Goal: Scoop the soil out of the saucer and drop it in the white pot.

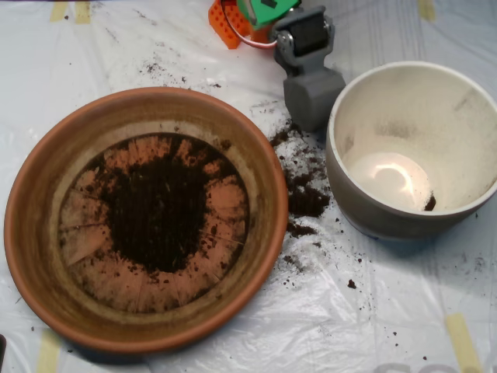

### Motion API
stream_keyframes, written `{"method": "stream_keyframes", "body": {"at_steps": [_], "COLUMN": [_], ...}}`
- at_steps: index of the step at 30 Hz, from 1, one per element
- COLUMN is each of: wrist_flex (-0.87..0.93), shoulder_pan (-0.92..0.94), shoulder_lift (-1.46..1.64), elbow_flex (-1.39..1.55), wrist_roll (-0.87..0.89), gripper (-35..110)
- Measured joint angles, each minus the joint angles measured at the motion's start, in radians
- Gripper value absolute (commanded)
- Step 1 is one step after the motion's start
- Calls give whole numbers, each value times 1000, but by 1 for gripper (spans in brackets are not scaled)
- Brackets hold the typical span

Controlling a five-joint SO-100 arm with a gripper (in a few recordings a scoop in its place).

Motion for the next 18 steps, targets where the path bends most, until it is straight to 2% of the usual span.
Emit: {"method": "stream_keyframes", "body": {"at_steps": [18], "wrist_flex": [-9], "shoulder_pan": [12], "shoulder_lift": [0], "elbow_flex": [0], "wrist_roll": [-5], "gripper": [0]}}
